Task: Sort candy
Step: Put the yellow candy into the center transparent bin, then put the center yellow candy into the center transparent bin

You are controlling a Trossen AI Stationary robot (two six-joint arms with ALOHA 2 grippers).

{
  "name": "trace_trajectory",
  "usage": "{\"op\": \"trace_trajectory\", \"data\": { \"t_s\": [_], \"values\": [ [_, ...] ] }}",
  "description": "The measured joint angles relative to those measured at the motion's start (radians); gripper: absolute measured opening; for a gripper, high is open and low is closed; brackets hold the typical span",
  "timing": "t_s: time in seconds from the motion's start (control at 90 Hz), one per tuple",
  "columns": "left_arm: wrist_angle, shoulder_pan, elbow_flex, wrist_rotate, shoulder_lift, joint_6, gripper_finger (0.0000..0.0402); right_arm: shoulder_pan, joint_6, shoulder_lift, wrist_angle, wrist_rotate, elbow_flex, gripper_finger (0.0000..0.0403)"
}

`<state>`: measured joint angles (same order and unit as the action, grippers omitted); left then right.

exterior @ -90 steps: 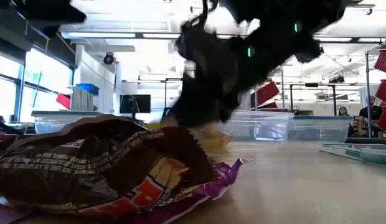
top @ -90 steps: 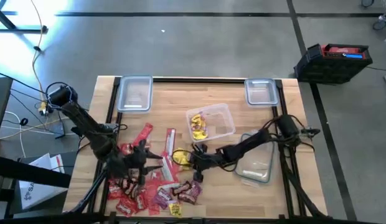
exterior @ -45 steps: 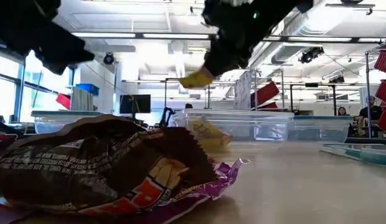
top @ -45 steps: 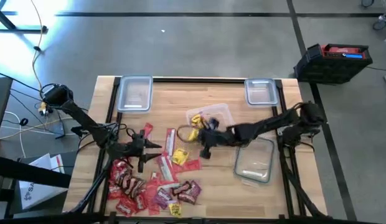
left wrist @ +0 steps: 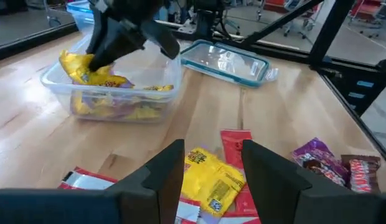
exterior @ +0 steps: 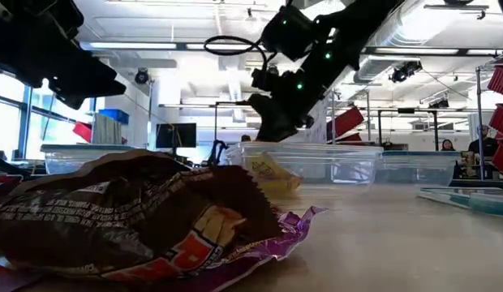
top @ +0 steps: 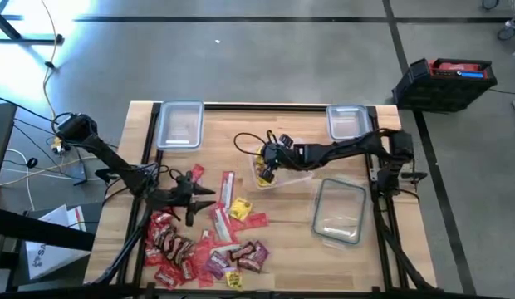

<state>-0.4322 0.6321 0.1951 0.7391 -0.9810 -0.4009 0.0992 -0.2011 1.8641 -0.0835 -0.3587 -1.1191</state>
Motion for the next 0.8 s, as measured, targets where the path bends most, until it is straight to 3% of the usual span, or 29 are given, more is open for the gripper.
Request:
{"op": "trace_trajectory", "data": {
  "t_s": [0.444, 0.8],
  "values": [
    [0.000, -0.178, 0.000, -0.161, 0.000, 0.037, 0.0145, 0.011, 0.045, -0.046, -0.006, 0.043, 0.000, 0.0119],
    [-0.016, -0.285, 0.000, -0.249, 0.000, 0.036, 0.0145, 0.002, 0.079, -0.072, -0.042, 0.098, 0.000, 0.0138]
  ]
}}
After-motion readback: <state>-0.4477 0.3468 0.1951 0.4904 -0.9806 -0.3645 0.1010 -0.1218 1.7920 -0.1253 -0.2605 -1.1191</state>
